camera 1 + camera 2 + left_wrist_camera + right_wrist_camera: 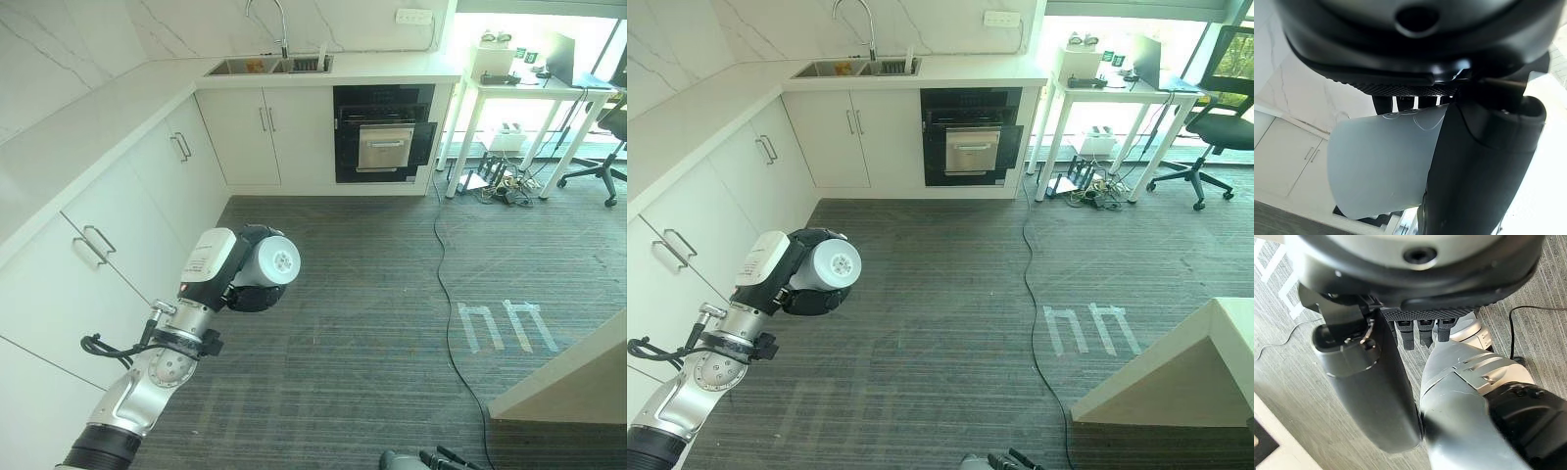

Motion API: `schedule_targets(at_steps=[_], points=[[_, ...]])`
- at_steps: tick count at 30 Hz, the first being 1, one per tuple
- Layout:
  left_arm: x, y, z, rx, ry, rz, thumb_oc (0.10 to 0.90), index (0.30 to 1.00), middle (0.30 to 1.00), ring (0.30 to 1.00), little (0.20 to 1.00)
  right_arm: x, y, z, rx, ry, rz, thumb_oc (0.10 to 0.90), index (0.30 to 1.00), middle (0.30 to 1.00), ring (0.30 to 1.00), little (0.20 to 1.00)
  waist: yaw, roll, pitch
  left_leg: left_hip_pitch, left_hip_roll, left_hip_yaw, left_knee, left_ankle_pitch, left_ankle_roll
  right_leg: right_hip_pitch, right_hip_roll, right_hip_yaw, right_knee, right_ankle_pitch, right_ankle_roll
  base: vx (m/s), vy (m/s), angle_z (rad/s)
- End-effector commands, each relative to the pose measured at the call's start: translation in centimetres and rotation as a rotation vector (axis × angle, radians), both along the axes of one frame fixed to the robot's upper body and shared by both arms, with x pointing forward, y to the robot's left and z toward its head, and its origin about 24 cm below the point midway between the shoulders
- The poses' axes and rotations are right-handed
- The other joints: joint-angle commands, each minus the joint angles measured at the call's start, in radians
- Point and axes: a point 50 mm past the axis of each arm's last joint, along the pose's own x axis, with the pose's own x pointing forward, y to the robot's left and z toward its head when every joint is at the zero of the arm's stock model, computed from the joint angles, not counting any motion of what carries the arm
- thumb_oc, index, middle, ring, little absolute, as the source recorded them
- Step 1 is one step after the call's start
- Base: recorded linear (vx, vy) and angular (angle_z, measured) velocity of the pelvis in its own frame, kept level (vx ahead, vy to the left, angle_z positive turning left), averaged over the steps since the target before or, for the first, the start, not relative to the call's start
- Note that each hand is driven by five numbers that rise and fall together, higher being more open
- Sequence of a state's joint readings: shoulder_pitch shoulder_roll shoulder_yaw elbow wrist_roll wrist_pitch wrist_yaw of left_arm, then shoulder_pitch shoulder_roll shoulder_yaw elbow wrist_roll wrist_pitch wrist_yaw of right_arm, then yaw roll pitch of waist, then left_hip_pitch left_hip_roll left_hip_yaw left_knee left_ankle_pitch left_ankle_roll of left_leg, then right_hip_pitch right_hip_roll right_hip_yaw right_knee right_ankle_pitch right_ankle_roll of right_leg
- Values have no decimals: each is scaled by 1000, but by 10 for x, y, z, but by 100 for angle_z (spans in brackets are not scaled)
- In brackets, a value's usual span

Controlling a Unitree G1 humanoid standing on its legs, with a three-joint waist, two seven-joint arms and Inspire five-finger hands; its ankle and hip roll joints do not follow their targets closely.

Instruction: Place the dishes in the dishwasher.

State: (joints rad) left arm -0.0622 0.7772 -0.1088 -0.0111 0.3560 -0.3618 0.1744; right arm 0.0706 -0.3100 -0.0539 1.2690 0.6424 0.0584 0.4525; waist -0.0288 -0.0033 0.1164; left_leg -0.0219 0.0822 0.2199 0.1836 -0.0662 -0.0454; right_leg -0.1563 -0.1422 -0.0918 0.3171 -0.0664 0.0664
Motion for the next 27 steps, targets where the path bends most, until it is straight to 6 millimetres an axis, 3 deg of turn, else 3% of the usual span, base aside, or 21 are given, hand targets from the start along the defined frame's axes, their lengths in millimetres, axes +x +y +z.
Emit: schedule_targets(at_steps=[1, 7, 15, 18, 21, 22, 23, 24, 26, 27], points=[[4, -8, 89, -150, -371, -71, 400, 300, 300, 300, 300, 23, -7, 8, 55, -106, -59, 800, 900, 900, 900, 900, 10, 51, 21, -76, 32, -77, 116, -134, -31, 84, 59, -89, -17, -179, 24, 37, 27, 7], [9, -6, 88, -133, -370, -53, 400, 300, 300, 300, 300, 30, 0, 11, 98, -187, 42, 800, 900, 900, 900, 900, 17, 37, 32, -67, -6, -102, 116, -126, -13, 105, 60, -58, -17, -177, 17, 102, 58, 6], [4, -7, 74, -151, -339, -75, 400, 300, 300, 300, 300, 60, -6, 21, 3, -262, 104, 800, 900, 900, 900, 900, 58, 65, 64, -249, 48, -132, 116, -14, -59, 168, 79, -56, -17, -223, 14, 205, 238, 13], [1, -8, 68, -151, -371, -75, 400, 300, 300, 300, 300, 63, -5, 18, -52, -198, 91, 800, 900, 900, 900, 900, 76, 52, 56, -222, 16, -141, 116, -41, -31, 206, 41, -54, -17, -227, 26, 296, 380, -22], [1, -14, 73, -140, -388, -122, 400, 300, 300, 300, 300, 49, -5, 12, -69, -140, 22, 800, 900, 900, 900, 900, 82, 39, 43, -195, -21, -168, 116, -67, 7, 253, 33, -55, -17, -222, 31, 254, 189, -69], [2, -18, 74, -124, -385, -148, 400, 300, 300, 300, 300, 44, -1, 10, -80, -126, 19, 800, 900, 900, 900, 900, 76, 36, 42, -175, -34, -170, 116, -76, 23, 281, 27, -76, -17, -183, 39, 370, 211, -14], [3, -21, 73, -114, -378, -157, 400, 300, 300, 300, 300, 44, 2, 9, -87, -125, 17, 800, 900, 900, 900, 900, 65, 37, 48, -153, -43, -175, 116, -84, 39, 301, 16, -98, -17, -95, 60, 421, 357, 41], [7, -26, 70, -95, -370, -151, 400, 300, 300, 300, 300, 43, 7, 8, -73, -148, 14, 800, 900, 900, 900, 900, 30, 62, 84, -80, -55, -184, 116, -118, 85, 177, -29, -126, 241, 69, 89, 317, 312, 48], [9, -26, 68, -89, -372, -149, 400, 300, 300, 300, 300, 46, 10, 9, -70, -169, 67, 800, 900, 900, 900, 900, 14, 68, 98, -52, -57, -170, 116, -137, 96, 85, -32, -113, 337, 90, 93, 227, 162, 10], [10, -26, 69, -83, -381, -152, 400, 300, 300, 300, 300, 49, 12, 10, -75, -190, 100, 800, 900, 900, 900, 900, 5, 58, 107, -38, -67, -157, 116, -155, 100, 51, 18, -110, 301, 71, 97, 268, -15, -27]])
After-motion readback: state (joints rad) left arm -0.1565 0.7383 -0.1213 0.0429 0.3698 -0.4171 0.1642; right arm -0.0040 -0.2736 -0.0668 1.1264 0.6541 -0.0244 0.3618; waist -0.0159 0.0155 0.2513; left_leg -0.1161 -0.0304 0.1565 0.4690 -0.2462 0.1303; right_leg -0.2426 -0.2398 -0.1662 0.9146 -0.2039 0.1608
